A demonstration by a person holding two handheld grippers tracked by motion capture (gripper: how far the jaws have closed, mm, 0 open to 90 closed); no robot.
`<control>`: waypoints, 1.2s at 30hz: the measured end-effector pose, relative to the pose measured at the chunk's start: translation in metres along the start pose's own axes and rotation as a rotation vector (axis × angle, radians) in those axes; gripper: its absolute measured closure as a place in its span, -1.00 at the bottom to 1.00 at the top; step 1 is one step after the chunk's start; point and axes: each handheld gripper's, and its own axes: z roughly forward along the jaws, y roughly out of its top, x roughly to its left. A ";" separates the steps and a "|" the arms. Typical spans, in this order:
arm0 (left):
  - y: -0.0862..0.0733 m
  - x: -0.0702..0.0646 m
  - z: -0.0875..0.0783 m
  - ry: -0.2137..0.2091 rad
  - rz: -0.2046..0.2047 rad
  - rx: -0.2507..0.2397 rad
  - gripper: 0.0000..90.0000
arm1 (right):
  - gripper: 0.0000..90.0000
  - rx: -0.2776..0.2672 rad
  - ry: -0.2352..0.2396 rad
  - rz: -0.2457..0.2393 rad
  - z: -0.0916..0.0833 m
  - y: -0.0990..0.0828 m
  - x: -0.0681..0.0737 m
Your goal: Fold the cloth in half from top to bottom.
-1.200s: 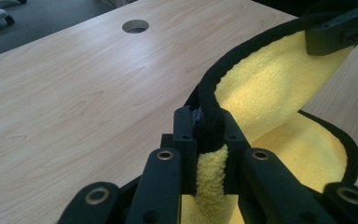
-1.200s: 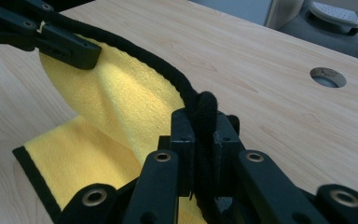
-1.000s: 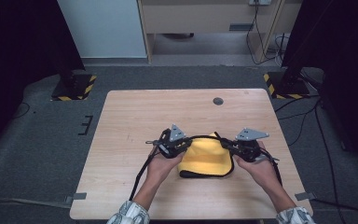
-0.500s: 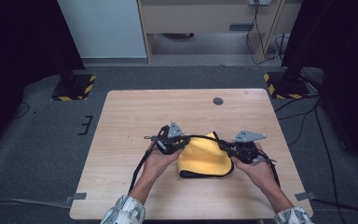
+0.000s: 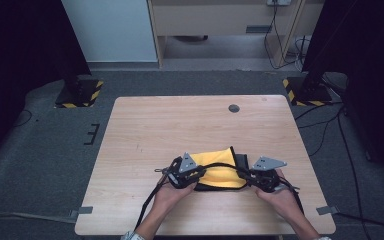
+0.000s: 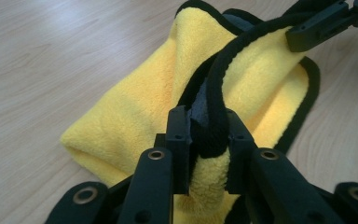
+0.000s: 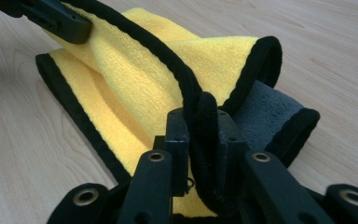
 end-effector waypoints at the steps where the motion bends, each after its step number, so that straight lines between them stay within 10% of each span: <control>1: -0.002 -0.001 -0.001 -0.007 0.003 0.003 0.67 | 0.63 -0.004 0.006 -0.002 -0.001 0.000 0.001; 6: -0.010 -0.010 -0.002 -0.023 0.025 0.007 0.56 | 0.27 -0.026 0.024 -0.001 -0.009 0.005 0.009; 13: -0.014 -0.018 -0.012 -0.028 0.041 -0.019 0.23 | 0.35 -0.065 0.003 0.030 -0.012 0.019 0.006; 22: -0.013 -0.027 -0.035 -0.053 0.044 -0.059 0.04 | 0.45 0.043 -0.028 0.021 0.024 0.014 0.001; 31: -0.005 -0.007 -0.036 0.046 -0.053 -0.140 0.04 | 0.44 0.063 0.026 -0.008 0.019 -0.006 0.015; 36: -0.009 0.003 -0.015 0.115 -0.073 -0.075 0.00 | 0.43 0.063 0.035 -0.008 0.014 -0.012 0.015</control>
